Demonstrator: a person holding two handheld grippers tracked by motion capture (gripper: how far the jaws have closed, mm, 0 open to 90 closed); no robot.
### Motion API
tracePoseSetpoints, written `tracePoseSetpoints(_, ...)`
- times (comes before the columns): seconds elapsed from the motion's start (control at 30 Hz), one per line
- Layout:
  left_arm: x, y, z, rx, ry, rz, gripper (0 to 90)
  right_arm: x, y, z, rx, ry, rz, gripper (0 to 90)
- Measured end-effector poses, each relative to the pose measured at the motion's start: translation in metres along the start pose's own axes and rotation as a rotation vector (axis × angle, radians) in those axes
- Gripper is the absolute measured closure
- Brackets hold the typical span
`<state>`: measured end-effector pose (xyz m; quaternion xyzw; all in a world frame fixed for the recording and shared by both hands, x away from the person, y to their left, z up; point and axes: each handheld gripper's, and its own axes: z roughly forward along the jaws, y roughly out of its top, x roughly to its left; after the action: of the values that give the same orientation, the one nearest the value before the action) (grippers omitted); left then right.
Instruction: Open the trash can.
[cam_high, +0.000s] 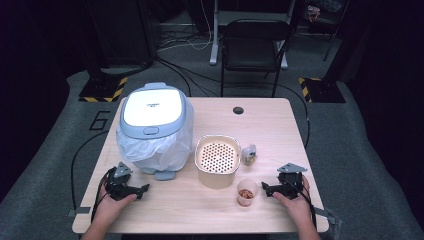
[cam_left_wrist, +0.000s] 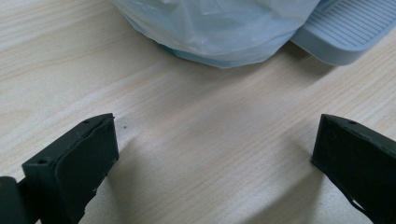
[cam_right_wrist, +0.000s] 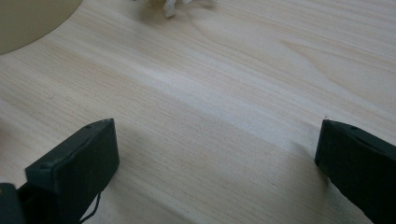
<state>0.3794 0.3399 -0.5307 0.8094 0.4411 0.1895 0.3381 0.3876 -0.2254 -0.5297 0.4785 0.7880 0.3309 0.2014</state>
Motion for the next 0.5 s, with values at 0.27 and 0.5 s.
tracePoseSetpoints(0.27,0.0001,-0.0001,0.0012,-0.009,0.013,-0.003,0.1,0.0,0.0004,0.0003,0.002,0.001,-0.002,0.0)
tracePoseSetpoints(0.5,-0.0005,-0.0002,0.0016,-0.015,0.008,-0.002,0.0,0.0,0.0004,0.0003,0.002,0.0,-0.002,0.0)
